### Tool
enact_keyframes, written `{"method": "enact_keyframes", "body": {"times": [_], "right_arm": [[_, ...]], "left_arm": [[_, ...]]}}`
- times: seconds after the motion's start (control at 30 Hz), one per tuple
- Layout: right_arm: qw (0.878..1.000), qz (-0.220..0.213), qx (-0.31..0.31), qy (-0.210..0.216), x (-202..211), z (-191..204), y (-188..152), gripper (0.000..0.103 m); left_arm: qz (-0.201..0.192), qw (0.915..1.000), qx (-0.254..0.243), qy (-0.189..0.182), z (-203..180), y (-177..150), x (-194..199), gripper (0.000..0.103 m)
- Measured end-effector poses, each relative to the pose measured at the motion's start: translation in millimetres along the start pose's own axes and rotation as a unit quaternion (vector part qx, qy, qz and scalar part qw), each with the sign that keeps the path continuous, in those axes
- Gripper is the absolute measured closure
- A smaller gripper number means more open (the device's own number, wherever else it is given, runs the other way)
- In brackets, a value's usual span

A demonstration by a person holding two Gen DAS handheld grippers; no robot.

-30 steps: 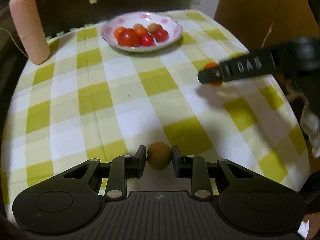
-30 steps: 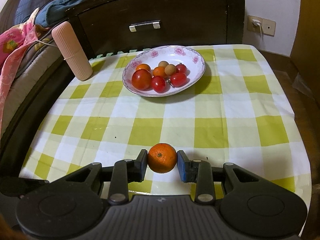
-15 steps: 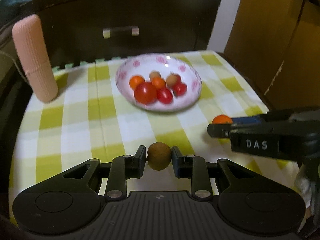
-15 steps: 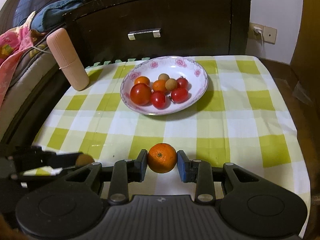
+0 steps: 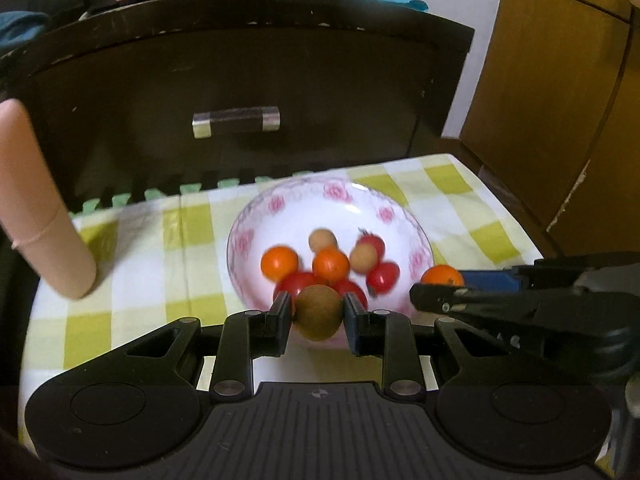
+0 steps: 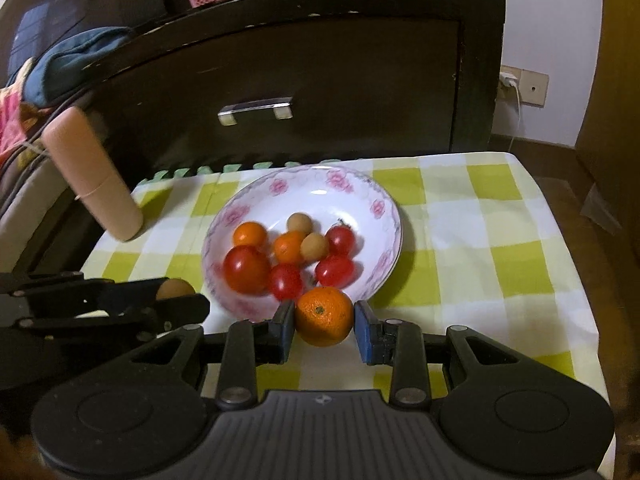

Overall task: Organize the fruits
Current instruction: 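Lower into the bowl and open the left tool while the right tool releases the tangerine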

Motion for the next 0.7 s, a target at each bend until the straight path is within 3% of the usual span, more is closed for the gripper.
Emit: {"method": "enact_keyframes", "body": {"times": [0.23,0.7], "right_arm": [[1.000,0.001,-0.002,-0.001,-20.8,-3.4,21.9,0.072],[1.000,-0.002,-0.016,-0.002,-46.8,-15.5,40.4,0.072]], "left_arm": [[-0.001,1.0000,0.002,0.007,6.2,25.9,-19.2,0.068],[0.009,0.9998,0.002,0.016,12.6,42.7,-45.3,0.069]]}}
Point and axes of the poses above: each gripper's, at about its wrist camera, not at the fingertips, and x roughly against the way its jaws point, z to its left, y to its top, the point moved 7 cm from there along -x, roughly the way its jaws point, and after that the axes turned 14 degrees about z, right-handed, at the moved point
